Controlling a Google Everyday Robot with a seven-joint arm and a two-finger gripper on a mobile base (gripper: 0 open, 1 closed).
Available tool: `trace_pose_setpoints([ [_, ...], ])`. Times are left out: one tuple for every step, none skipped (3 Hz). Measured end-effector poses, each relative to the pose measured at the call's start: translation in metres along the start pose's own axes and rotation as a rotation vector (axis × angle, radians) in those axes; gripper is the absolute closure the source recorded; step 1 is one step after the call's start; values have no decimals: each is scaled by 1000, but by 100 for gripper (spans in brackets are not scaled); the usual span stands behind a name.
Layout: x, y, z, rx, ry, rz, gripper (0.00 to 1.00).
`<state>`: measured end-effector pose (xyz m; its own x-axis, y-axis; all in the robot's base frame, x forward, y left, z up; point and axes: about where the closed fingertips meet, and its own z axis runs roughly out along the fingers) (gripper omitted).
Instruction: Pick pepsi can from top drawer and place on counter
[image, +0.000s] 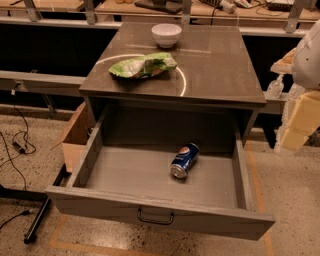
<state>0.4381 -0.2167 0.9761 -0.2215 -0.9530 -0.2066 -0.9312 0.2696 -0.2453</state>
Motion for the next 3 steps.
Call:
trace_pose_setpoints([
  [0, 0, 0, 0, 0, 0, 0],
  [-2, -1, 6, 25, -35, -44, 0],
  [-12, -2, 48, 37, -128, -157, 0],
])
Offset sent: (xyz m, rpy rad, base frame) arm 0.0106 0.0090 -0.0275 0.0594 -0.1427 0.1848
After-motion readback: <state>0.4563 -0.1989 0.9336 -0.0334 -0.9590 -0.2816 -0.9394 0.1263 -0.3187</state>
